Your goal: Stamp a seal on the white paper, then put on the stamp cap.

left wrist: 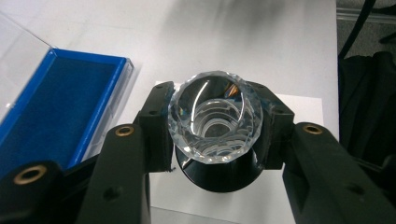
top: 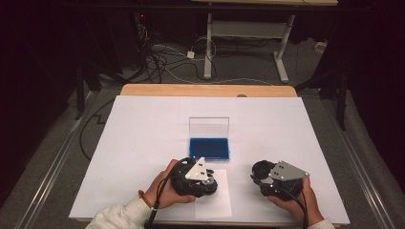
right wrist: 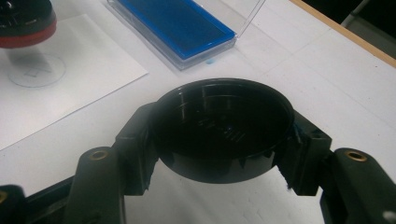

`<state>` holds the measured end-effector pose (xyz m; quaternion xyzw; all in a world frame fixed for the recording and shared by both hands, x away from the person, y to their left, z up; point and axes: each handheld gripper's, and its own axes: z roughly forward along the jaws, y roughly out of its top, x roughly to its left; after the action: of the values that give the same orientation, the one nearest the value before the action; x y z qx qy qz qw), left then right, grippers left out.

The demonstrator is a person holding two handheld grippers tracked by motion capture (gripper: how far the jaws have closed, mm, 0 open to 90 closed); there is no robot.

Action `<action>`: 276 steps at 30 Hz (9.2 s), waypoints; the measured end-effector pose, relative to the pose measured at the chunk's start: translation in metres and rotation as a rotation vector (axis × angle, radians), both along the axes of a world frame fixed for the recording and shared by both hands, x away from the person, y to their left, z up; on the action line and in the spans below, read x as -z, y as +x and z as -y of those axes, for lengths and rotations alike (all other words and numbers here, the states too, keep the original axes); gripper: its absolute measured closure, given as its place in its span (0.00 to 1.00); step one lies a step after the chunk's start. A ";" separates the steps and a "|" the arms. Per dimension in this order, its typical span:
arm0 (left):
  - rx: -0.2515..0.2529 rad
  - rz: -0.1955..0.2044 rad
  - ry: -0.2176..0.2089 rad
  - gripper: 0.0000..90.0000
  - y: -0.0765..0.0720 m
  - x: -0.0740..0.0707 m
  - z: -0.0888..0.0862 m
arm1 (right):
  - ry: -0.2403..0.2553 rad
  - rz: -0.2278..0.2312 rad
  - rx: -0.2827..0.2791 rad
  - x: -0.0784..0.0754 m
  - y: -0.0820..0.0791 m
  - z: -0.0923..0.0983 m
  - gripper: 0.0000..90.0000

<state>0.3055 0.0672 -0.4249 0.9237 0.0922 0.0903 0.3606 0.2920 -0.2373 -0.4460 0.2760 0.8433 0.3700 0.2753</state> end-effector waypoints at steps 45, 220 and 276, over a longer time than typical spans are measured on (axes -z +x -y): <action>0.019 -0.038 0.069 0.61 0.005 0.023 0.015 | -0.017 -0.001 -0.011 0.001 0.000 -0.001 0.43; -0.223 -0.001 -0.201 0.61 0.037 -0.041 -0.063 | 0.033 -0.085 -0.184 -0.005 0.037 -0.073 0.43; -0.188 -0.084 -0.421 0.61 0.043 -0.026 -0.032 | 0.207 -0.120 -0.224 -0.011 0.043 -0.126 0.43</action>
<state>0.3485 0.0991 -0.3993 0.8186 0.2093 0.0639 0.5311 0.3353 -0.1113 -0.4355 0.2289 0.8412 0.4659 0.1516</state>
